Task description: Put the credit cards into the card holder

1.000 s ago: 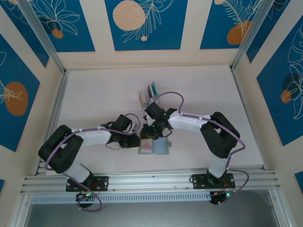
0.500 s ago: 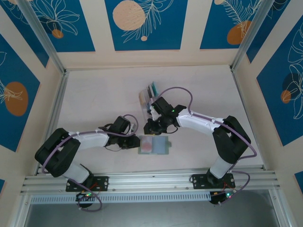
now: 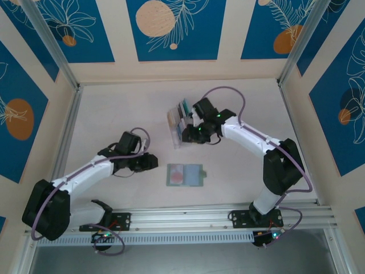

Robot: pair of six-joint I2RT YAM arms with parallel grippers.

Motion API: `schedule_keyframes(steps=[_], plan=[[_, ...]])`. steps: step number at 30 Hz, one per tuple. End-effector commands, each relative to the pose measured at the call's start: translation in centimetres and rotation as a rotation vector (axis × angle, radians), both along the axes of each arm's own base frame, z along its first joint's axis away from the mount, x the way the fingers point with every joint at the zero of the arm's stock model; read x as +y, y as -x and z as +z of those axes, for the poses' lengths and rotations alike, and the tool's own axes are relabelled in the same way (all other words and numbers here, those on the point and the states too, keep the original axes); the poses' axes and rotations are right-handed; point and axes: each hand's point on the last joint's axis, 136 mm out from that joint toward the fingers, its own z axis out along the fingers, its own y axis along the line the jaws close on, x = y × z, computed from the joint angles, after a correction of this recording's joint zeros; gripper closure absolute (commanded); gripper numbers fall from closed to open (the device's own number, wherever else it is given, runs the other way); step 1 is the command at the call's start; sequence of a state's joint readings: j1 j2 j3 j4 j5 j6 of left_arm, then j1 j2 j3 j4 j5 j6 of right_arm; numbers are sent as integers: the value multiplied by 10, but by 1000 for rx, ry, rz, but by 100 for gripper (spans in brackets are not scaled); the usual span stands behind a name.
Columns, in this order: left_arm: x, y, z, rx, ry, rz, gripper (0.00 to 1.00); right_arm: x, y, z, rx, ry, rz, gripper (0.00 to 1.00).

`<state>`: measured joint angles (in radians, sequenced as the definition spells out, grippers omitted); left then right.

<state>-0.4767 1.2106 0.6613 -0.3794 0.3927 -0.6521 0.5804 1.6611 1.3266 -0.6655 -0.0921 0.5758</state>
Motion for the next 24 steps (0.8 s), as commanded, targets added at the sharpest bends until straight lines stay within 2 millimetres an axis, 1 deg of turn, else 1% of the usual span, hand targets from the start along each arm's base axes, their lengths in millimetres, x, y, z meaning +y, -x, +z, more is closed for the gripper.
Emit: schedule_keyframes(steps=[1, 3, 6, 9, 11, 14, 17, 20, 24], plan=[[-1, -16, 22, -36, 44, -4, 69, -15, -14, -3, 3, 76, 6, 64], [-8, -32, 30, -46, 91, -1, 69, -14, -27, -4, 7, 75, 9, 64], [-20, -56, 36, -52, 149, 2, 70, -10, -40, -7, 13, 77, 18, 63], [-30, -79, 34, -51, 170, 1, 70, -5, -52, -11, 15, 78, 20, 63], [-37, -91, 32, -47, 180, -5, 70, 0, -58, -11, 8, 74, 29, 63], [-48, -106, 25, -27, 204, -13, 70, 2, -68, -18, 15, 94, 30, 63], [-53, -116, 16, -11, 209, -13, 71, 8, -72, -20, 21, 78, 44, 63], [-56, -122, 11, -2, 207, -12, 71, 14, -74, -23, 33, 58, 58, 63], [-58, -125, 5, 6, 212, -11, 71, 15, -76, -30, 46, 74, 55, 63]])
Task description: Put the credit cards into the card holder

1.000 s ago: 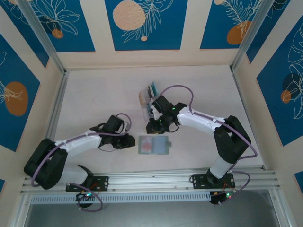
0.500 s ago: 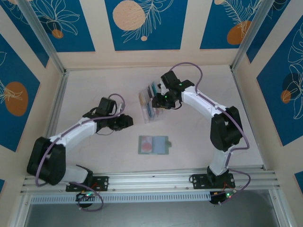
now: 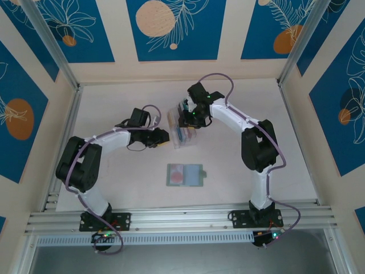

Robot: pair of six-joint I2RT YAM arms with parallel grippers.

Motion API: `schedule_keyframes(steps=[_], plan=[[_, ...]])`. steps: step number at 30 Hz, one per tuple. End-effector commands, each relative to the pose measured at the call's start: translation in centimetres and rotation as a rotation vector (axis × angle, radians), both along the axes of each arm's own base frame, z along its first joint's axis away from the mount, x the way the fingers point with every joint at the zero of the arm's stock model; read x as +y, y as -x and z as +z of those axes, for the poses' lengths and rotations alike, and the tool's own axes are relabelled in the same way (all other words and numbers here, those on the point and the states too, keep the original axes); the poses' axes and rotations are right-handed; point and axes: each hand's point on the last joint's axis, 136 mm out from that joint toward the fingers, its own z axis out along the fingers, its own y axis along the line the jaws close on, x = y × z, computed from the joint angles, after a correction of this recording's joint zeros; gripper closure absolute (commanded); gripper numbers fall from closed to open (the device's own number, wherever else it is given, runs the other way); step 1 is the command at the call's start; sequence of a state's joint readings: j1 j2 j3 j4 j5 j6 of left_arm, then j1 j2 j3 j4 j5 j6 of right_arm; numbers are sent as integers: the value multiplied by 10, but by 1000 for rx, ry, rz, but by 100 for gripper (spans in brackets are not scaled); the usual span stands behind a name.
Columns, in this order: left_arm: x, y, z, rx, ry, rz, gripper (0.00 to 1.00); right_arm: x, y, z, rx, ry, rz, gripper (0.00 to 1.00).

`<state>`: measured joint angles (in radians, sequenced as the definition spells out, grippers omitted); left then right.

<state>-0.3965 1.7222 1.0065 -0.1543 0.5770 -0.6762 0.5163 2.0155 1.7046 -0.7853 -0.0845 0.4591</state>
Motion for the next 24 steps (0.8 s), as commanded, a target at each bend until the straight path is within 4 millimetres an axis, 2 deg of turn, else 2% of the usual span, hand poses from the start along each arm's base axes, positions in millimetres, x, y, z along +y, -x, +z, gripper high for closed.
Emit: schedule_keyframes(steps=[1, 7, 12, 24], plan=[[-6, -12, 9, -20, 43, -4, 71, 2, 3, -2, 27, -1, 22, 62], [-10, -17, 1, -3, 53, -7, 71, 10, 4, -4, 48, -30, 38, 62], [-12, -19, -3, 3, 55, -5, 72, 12, 2, 7, 41, -84, 38, 63], [-13, -18, -9, 16, 54, -7, 72, 8, -1, 20, 32, -144, 28, 74]])
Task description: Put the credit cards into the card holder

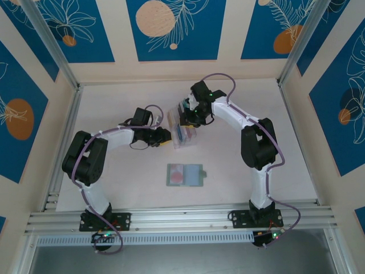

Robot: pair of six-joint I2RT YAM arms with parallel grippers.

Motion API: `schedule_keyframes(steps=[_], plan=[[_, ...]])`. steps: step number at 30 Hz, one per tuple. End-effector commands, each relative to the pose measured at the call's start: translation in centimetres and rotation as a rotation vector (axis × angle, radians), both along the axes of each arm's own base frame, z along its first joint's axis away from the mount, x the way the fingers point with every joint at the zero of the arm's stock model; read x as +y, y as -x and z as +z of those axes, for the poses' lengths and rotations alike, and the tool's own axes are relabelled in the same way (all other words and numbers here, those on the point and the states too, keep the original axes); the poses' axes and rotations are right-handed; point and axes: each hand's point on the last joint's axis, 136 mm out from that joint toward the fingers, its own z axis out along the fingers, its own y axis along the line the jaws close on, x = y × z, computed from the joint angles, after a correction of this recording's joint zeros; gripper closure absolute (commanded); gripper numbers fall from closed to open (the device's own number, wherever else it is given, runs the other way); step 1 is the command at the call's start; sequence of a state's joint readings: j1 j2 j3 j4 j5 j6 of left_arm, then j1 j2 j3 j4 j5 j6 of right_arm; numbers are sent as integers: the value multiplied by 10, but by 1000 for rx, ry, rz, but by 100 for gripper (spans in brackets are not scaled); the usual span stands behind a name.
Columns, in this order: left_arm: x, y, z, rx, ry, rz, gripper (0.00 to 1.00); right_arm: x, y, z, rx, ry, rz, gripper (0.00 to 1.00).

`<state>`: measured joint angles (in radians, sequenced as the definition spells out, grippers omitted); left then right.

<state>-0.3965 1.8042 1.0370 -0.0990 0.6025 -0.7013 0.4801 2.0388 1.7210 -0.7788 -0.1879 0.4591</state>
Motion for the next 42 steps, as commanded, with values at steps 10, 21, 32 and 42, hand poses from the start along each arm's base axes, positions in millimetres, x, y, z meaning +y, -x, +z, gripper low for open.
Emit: schedule_keyframes(steps=[10, 21, 32, 42], plan=[[-4, -6, 3, -5, 26, -7, 73, 5, 4, 23, -24, -60, 21, 82], [-3, -4, 4, -5, 24, -6, 73, 1, 7, 28, -23, -59, 24, 87], [-2, -4, 5, -7, 22, -5, 73, -3, 8, 34, -28, -60, 22, 90], [-1, -2, 5, -6, 15, -3, 73, -14, 6, 35, -41, -22, 2, 94]])
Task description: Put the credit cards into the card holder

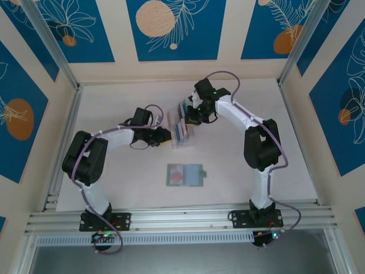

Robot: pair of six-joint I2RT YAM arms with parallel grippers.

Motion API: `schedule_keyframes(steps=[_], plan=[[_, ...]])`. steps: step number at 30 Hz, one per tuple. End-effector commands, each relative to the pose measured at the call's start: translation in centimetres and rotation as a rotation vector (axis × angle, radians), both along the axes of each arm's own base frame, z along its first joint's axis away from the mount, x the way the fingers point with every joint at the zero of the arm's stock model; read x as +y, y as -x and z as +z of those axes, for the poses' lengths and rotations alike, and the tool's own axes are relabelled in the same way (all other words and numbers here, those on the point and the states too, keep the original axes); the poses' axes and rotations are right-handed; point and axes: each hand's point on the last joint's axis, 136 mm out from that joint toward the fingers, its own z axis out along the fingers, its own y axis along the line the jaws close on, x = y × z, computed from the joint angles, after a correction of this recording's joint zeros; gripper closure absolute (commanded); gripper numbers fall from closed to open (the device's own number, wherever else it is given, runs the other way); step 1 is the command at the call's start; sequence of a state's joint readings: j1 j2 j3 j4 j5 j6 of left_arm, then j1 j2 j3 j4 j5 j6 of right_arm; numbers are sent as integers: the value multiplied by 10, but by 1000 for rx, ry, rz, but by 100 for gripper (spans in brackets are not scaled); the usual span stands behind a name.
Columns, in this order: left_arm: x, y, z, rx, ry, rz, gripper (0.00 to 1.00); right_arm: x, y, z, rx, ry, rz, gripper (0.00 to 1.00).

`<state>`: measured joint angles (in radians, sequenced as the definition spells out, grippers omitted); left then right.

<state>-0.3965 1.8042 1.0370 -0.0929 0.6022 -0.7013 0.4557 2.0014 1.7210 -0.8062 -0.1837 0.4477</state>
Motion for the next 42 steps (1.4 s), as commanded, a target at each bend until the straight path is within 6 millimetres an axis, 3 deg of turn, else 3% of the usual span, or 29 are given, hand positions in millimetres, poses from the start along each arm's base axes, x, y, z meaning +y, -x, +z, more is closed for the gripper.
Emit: schedule_keyframes(steps=[1, 13, 22, 26, 32, 37, 42], plan=[[0, -1, 4, 0, 12, -2, 73, -3, 7, 22, -30, -11, 13, 95], [15, 8, 21, -36, -48, 16, 73, -27, 1, 48, -147, 98, -58, 100], [26, 36, 36, -63, -69, -15, 69, -31, 11, 66, -181, 83, -58, 100], [24, 62, 30, -54, -104, -82, 66, -26, 33, 74, -187, -5, -22, 100], [19, 103, 7, -42, -223, -199, 62, -20, 92, 78, -159, -221, 44, 100], [10, 123, -7, -35, -280, -261, 61, -25, 134, 57, -87, -308, 39, 100], [9, 134, -21, -34, -358, -294, 60, -31, 164, 19, 13, -322, 5, 100]])
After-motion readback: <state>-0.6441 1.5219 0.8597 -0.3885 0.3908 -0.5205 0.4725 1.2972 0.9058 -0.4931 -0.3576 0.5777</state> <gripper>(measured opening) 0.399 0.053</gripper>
